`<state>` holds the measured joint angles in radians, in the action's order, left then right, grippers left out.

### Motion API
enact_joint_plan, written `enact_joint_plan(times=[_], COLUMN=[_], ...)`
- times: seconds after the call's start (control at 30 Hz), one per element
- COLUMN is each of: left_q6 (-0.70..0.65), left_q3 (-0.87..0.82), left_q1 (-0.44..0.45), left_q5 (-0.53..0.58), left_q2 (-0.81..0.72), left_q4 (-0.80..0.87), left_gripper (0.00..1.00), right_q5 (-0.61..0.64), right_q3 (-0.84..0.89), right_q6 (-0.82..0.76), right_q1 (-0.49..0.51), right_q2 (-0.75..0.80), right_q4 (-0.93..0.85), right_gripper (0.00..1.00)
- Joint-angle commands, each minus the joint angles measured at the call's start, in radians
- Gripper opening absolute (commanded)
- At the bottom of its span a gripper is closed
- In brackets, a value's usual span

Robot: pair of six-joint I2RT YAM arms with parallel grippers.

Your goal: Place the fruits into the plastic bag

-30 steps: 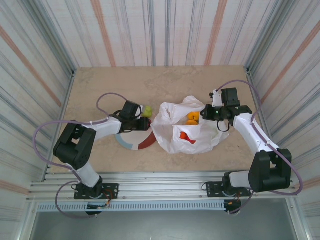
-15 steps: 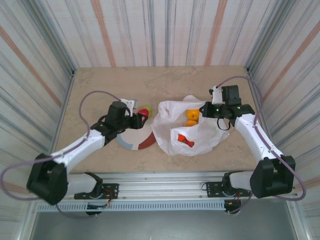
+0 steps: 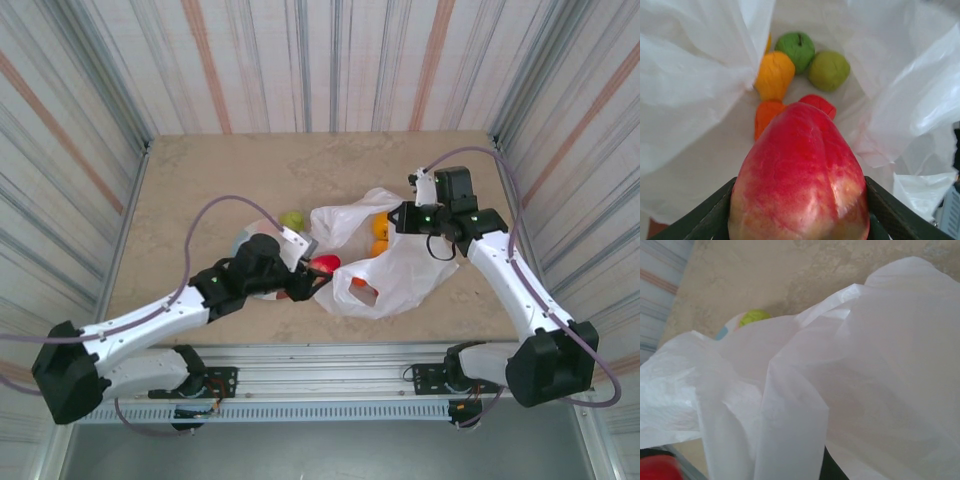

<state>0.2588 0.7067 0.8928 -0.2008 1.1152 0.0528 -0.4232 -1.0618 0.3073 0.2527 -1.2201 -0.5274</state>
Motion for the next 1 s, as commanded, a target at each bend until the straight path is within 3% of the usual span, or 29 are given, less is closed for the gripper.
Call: enact_joint_plan(times=[0.0, 0.3, 0.57, 0.83, 0.97], left_q6=[-0.053, -0.068, 0.097, 0.157, 0.161], left_q3=[0.007, 0.097, 0.296, 0.453, 0.523], left_q1=[0.026, 0.034, 0.034, 0.040, 0.040], left_q5=[0.032, 0.037, 0.376, 0.547, 0.569], left_q2=[0.057, 0.281, 0.550, 0.764, 0.853], left_q4=[-0.019, -0.153, -0.222, -0.283, -0.299], left_gripper=[0.44, 0.48, 0.48, 0.49, 0.53], right_q5=[-0.007, -0.009, 0.024, -0.040, -0.093], right_q3=[-0.045, -0.027, 0.013, 0.065, 0.086], right_q6=[0.032, 0.056, 0.017, -0.025, -0.029], right_q1=[0.012, 0.029, 0.024, -0.038, -0.066], right_q2=[0.033, 0.038, 0.034, 0.030, 0.016], right_q4=[-0.024, -0.006, -0.019, 0.005, 0.037], right_gripper=[0.00, 0.00, 0.00, 0.00, 0.00])
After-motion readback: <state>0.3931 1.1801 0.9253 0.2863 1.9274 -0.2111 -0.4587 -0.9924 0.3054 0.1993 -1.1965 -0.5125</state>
